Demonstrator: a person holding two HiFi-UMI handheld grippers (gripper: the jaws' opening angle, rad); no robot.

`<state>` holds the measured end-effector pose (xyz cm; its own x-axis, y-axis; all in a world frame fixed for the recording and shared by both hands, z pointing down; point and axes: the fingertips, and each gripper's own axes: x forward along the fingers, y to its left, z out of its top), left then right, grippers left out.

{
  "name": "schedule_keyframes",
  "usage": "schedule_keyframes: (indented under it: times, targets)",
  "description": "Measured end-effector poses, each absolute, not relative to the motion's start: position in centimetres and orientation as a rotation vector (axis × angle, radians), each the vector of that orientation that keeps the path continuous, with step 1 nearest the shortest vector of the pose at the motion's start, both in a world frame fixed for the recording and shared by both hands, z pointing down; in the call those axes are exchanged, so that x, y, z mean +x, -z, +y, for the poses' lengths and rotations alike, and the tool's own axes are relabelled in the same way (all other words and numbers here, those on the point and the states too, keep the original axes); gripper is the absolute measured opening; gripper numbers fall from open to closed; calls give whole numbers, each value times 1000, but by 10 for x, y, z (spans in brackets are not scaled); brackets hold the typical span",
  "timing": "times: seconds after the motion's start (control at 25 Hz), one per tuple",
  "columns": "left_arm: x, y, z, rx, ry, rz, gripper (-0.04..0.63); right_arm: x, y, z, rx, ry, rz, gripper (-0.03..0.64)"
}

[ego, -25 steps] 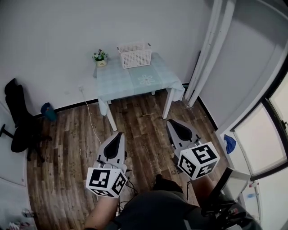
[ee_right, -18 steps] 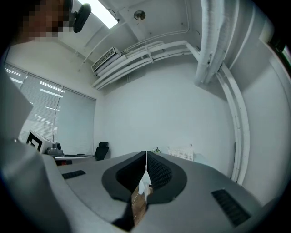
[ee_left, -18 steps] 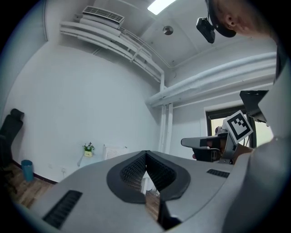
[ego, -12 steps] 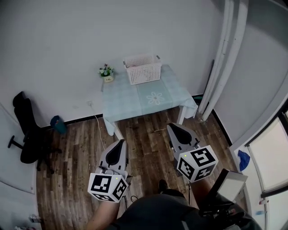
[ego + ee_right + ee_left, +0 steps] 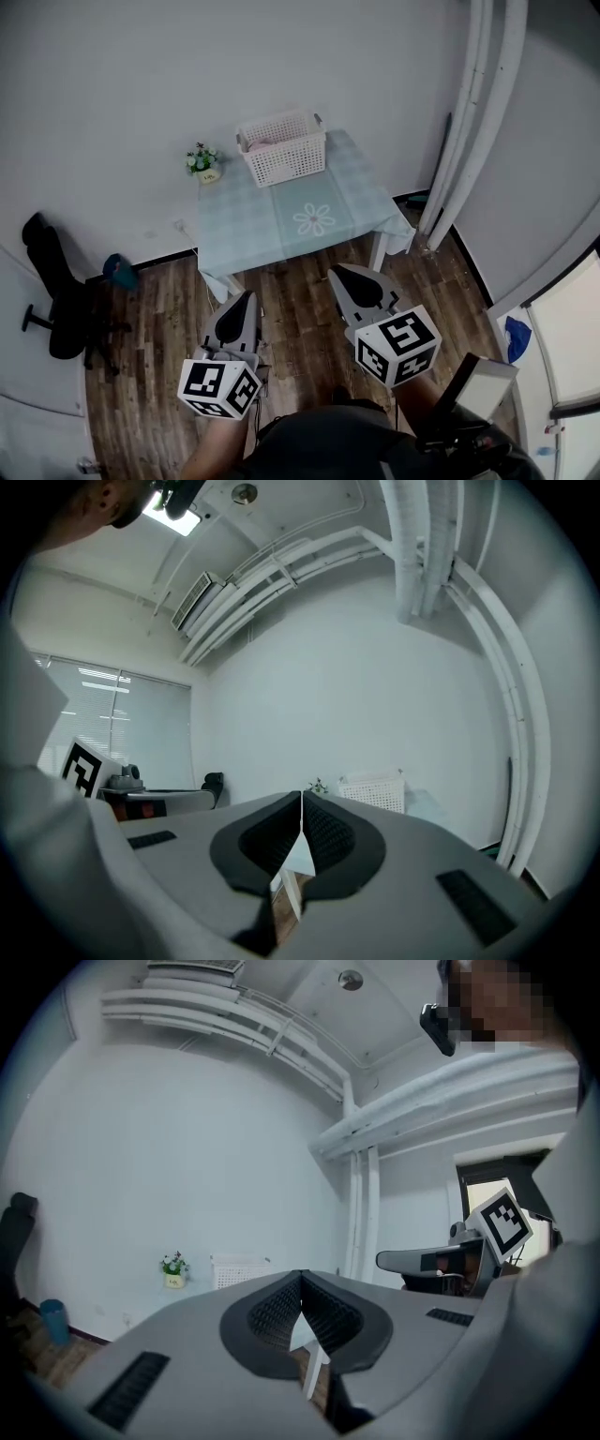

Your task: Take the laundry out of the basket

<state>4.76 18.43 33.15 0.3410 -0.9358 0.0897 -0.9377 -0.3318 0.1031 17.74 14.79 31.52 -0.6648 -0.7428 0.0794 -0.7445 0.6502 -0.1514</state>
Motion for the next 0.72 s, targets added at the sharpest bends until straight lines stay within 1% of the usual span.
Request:
schedule_keyframes:
  times: [0.24, 0.48, 0.72]
  targets:
    - [40, -338, 140, 2424, -74, -1766, 8, 177, -328, 96, 1241, -332, -2856, 17]
    - [21, -346, 90, 2423, -29, -1736, 8, 165, -336, 49, 1278, -328, -2814, 17]
    - [-16, -344, 36, 2455, 18, -1718, 8, 138, -326, -4, 1394, -253, -2792, 16]
